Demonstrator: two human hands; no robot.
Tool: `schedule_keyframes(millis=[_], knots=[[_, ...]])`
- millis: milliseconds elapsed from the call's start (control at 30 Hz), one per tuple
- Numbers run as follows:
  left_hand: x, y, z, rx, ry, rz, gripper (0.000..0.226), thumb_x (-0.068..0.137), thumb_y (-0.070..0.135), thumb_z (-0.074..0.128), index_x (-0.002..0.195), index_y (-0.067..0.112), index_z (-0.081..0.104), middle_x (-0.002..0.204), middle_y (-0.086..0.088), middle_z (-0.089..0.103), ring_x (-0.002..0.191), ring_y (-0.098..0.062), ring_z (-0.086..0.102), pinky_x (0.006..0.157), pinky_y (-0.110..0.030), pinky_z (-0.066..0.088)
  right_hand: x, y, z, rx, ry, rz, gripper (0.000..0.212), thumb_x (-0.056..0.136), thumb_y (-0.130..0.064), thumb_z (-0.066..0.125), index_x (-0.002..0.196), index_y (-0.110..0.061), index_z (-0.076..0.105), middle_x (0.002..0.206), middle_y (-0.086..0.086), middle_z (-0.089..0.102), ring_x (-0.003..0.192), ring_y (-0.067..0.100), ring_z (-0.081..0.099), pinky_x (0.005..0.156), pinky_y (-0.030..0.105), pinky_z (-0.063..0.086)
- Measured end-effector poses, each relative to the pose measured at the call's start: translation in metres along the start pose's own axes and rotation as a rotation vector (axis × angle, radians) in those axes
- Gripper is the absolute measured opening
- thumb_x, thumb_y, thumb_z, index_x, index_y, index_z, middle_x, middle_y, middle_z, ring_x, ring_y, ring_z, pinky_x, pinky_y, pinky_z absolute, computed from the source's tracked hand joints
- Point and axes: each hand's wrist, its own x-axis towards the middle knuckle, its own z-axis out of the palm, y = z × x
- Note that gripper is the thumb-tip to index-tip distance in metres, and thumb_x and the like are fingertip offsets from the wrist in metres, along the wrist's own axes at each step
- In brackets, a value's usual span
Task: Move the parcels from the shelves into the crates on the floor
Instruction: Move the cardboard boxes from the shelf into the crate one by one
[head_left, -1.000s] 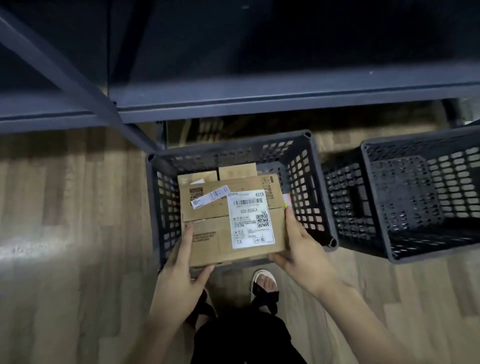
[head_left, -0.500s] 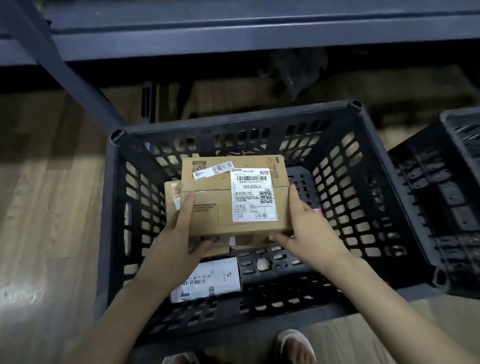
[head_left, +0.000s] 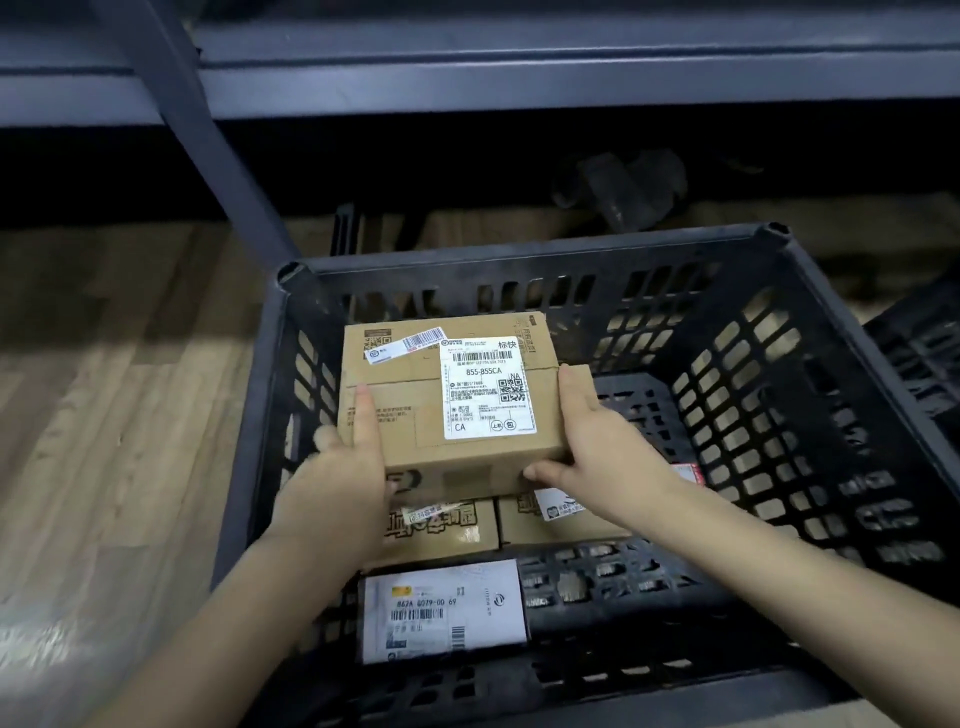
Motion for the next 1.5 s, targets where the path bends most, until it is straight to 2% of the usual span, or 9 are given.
schedule_keyframes(millis=[200, 367, 667, 800, 900, 1000, 1100, 1300, 1500], knots=[[0.015, 0.009, 0.004, 0.102, -0.135, -0.123, 0.093, 0.092, 0.013, 0.054, 0.146, 0.009, -0.021, 0.132, -0.020, 0.026, 0.113, -0.029, 0.045, 0.091, -0.036, 0.044, 0.017, -0.002, 0.026, 0.054, -0.021, 0.023, 0.110, 0.083, -0.032, 0.071, 0.150, -0.009, -0.014, 0.142, 0.011, 0.043, 0.124, 0.024, 0.046, 0.101, 0.030, 0.039], [0.018, 0.013, 0.009, 0.193, -0.189, -0.151, 0.089, 0.089, 0.003, 0.053, 0.147, 0.004, -0.014, 0.134, -0.023, 0.024, 0.118, -0.030, 0.041, 0.093, -0.037, 0.043, 0.017, 0.000, 0.032, 0.028, -0.012, 0.007, 0.107, 0.085, -0.031, 0.069, 0.149, -0.009, -0.014, 0.147, 0.008, 0.036, 0.128, 0.023, 0.043, 0.101, 0.027, 0.035], [0.020, 0.018, 0.000, 0.547, -0.093, -0.043, 0.061, 0.089, 0.015, 0.056, 0.140, 0.001, 0.025, 0.134, -0.014, 0.032, 0.123, -0.026, 0.036, 0.095, -0.030, 0.040, 0.020, -0.003, 0.031, -0.126, -0.085, -0.018, 0.099, 0.092, -0.031, 0.059, 0.147, -0.005, -0.019, 0.149, 0.011, 0.030, 0.118, 0.025, 0.050, 0.085, 0.025, 0.039], [0.029, 0.023, -0.003, 0.559, -0.161, -0.010, 0.068, 0.085, 0.020, 0.065, 0.139, 0.000, 0.029, 0.134, -0.016, 0.033, 0.126, -0.029, 0.036, 0.101, -0.034, 0.037, 0.025, -0.004, 0.025, -0.213, -0.122, -0.022, 0.103, 0.089, -0.042, 0.061, 0.148, -0.002, -0.013, 0.147, 0.014, 0.032, 0.125, 0.027, 0.042, 0.098, 0.033, 0.040], [0.035, 0.023, -0.015, 0.449, -0.177, 0.002, 0.084, 0.078, 0.050, 0.069, 0.138, 0.004, 0.033, 0.133, -0.013, 0.038, 0.125, -0.027, 0.038, 0.100, -0.036, 0.039, 0.024, -0.007, 0.014, -0.328, -0.117, -0.050, 0.108, 0.083, -0.063, 0.054, 0.149, -0.002, -0.004, 0.153, 0.014, 0.022, 0.140, 0.028, 0.022, 0.111, 0.034, 0.025], [0.037, 0.019, -0.021, 0.337, -0.134, 0.066, 0.096, 0.071, 0.062, 0.069, 0.141, 0.011, 0.026, 0.140, -0.007, 0.033, 0.131, -0.026, 0.033, 0.103, -0.039, 0.037, 0.027, -0.010, 0.004, -0.413, -0.045, -0.124, 0.112, 0.077, -0.073, 0.050, 0.151, -0.008, -0.005, 0.159, 0.011, 0.001, 0.146, 0.025, 0.003, 0.117, 0.036, 0.010], [0.042, 0.014, -0.016, 0.278, -0.172, 0.139, 0.104, 0.072, 0.059, 0.069, 0.147, 0.014, 0.013, 0.153, -0.008, 0.015, 0.138, -0.028, 0.021, 0.111, -0.042, 0.031, 0.037, -0.012, 0.001, -0.433, -0.049, -0.291, 0.104, 0.080, -0.066, 0.054, 0.152, -0.014, 0.000, 0.159, 0.005, 0.001, 0.146, 0.022, -0.001, 0.118, 0.036, 0.003], [0.053, 0.008, -0.013, 0.249, -0.198, 0.183, 0.103, 0.070, 0.058, 0.071, 0.147, 0.015, 0.017, 0.151, -0.008, 0.018, 0.135, -0.030, 0.027, 0.110, -0.040, 0.031, 0.052, -0.011, 0.001, -0.500, -0.195, -0.372, 0.086, 0.087, -0.062, 0.047, 0.152, -0.021, 0.010, 0.160, 0.004, -0.002, 0.147, 0.019, 0.002, 0.113, 0.034, 0.023], [0.046, 0.009, -0.014, 0.265, -0.200, 0.144, 0.106, 0.073, 0.060, 0.067, 0.150, 0.016, 0.010, 0.156, -0.006, 0.010, 0.141, -0.030, 0.018, 0.110, -0.044, 0.032, 0.046, -0.006, 0.005, -0.483, -0.172, -0.392, 0.081, 0.090, -0.061, 0.042, 0.152, -0.021, 0.008, 0.160, 0.006, -0.006, 0.147, 0.020, -0.002, 0.117, 0.034, 0.018]])
